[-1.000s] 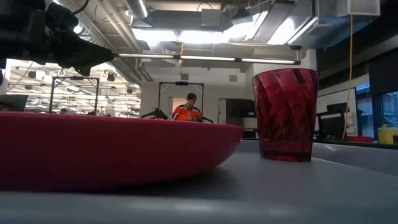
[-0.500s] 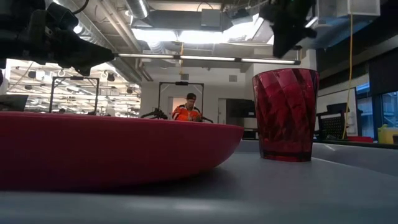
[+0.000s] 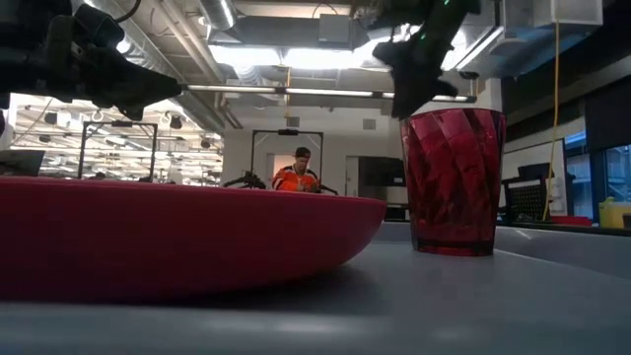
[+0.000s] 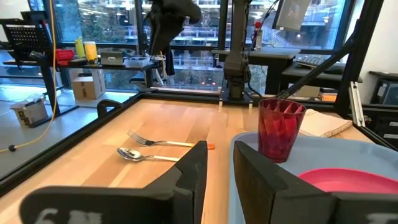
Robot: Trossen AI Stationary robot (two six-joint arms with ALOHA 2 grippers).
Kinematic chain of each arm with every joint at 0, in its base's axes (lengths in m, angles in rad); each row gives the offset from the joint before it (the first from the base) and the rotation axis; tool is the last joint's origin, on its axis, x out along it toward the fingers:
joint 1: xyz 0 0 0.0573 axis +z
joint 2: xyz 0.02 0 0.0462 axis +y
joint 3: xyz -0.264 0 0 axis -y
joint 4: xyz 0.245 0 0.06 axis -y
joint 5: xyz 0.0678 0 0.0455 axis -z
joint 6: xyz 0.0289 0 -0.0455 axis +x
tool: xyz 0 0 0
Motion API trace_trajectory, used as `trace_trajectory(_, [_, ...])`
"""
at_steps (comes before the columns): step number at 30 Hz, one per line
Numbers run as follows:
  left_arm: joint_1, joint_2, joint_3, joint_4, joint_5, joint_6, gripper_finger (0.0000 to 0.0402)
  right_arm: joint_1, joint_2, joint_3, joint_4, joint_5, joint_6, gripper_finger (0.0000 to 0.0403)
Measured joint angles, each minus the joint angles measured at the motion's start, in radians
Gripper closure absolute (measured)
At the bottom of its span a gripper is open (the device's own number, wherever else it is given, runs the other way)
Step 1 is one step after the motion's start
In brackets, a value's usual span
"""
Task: Pick and place plate/cup/fork/spoon on tray
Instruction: Put the white orange fork on the right side of the pink plate
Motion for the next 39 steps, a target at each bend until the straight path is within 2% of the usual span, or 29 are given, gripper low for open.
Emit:
trace_trajectory(5, [0.0,0.0,0.0,0.0,0.0,0.0,0.0331,0.0,0.111,-0.001,-0.029,-0.172,0.019,0.0311])
trace_trajectory(13, [0.0,0.0,0.0,0.0,0.0,0.0,0.0331,0.0,0.27,-0.002,-0.028,-0.187,0.057,0.0311])
trace_trajectory(15, [0.0,0.0,0.0,0.0,0.0,0.0,0.0331,0.001,0.289,-0.002,-0.026,-0.167,0.123,0.0311])
trace_trajectory(19, [0.0,0.0,0.0,0.0,0.0,0.0,0.0331,0.026,0.322,-0.002,0.01,0.051,0.299,0.0311])
trace_trajectory(21, [0.0,0.0,0.0,0.0,0.0,0.0,0.0331,0.04,0.336,-0.002,0.018,0.093,0.34,0.0311])
trace_trajectory(39, [0.0,0.0,0.0,0.0,0.0,0.0,0.0331,0.101,0.441,-0.03,0.052,0.042,0.395,0.0307])
